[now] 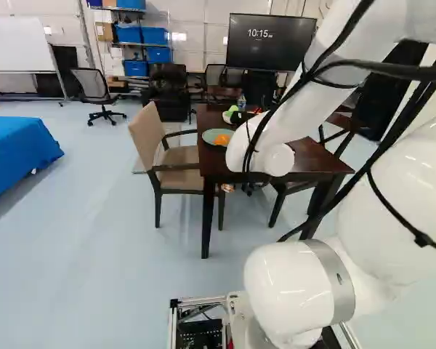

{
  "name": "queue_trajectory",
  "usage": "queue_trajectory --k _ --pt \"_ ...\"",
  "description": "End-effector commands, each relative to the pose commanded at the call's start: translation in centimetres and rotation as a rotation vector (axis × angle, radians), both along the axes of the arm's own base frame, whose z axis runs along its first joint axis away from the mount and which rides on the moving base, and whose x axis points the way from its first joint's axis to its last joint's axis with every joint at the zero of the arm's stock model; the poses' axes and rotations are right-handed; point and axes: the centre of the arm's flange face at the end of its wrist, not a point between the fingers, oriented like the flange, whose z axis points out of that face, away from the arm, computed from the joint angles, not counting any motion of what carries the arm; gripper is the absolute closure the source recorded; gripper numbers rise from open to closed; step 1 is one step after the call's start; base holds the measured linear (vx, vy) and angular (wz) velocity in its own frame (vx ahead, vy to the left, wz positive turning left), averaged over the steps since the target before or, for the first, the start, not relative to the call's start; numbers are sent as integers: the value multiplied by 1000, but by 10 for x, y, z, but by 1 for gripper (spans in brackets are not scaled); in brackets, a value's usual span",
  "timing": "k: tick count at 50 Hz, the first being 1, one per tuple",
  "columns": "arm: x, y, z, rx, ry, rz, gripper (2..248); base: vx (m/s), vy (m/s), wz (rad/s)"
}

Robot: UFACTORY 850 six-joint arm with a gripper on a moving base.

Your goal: Move the croissant to the empty plate

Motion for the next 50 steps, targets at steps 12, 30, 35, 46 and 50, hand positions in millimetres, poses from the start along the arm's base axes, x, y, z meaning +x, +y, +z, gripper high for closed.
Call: queue_trajectory --k 12,30,35,46,50 --pt "-22 -1 -10 -29 -38 8 3 0 0 0" --pt "-47 -2 -21 -62 -80 15 3 0 0 0" --pt "-52 -2 -24 -68 -88 16 3 0 0 0" --pt "-60 -2 -27 -78 -100 18 3 0 0 0" --pt "-61 -2 -28 -80 -103 18 3 0 0 0"
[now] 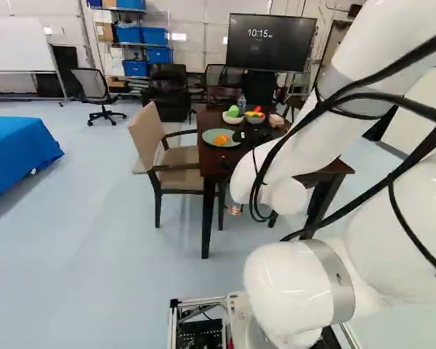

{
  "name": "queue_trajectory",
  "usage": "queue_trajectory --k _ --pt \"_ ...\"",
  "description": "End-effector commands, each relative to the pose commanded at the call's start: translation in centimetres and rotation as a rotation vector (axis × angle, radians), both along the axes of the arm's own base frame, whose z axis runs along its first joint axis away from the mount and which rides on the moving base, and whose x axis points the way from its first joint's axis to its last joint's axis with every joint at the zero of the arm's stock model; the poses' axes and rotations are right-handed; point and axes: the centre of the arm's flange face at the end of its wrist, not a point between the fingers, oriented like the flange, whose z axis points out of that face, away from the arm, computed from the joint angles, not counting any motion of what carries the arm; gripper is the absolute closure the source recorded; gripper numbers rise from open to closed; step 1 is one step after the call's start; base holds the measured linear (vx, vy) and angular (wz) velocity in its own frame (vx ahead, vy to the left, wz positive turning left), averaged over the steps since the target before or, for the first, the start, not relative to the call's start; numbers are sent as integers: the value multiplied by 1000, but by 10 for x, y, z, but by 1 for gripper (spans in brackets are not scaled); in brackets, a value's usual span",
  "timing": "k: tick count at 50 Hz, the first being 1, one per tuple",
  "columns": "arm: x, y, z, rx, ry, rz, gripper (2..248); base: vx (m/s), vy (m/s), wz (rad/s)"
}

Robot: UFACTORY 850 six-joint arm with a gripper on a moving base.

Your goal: Move the croissant to the empty plate

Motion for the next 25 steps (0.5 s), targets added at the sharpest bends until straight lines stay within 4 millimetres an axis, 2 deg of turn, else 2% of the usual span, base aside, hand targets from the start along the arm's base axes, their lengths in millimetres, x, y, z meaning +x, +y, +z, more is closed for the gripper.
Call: queue_trajectory --k 25 --pt "-2 0 -1 -2 -3 0 3 0 0 0"
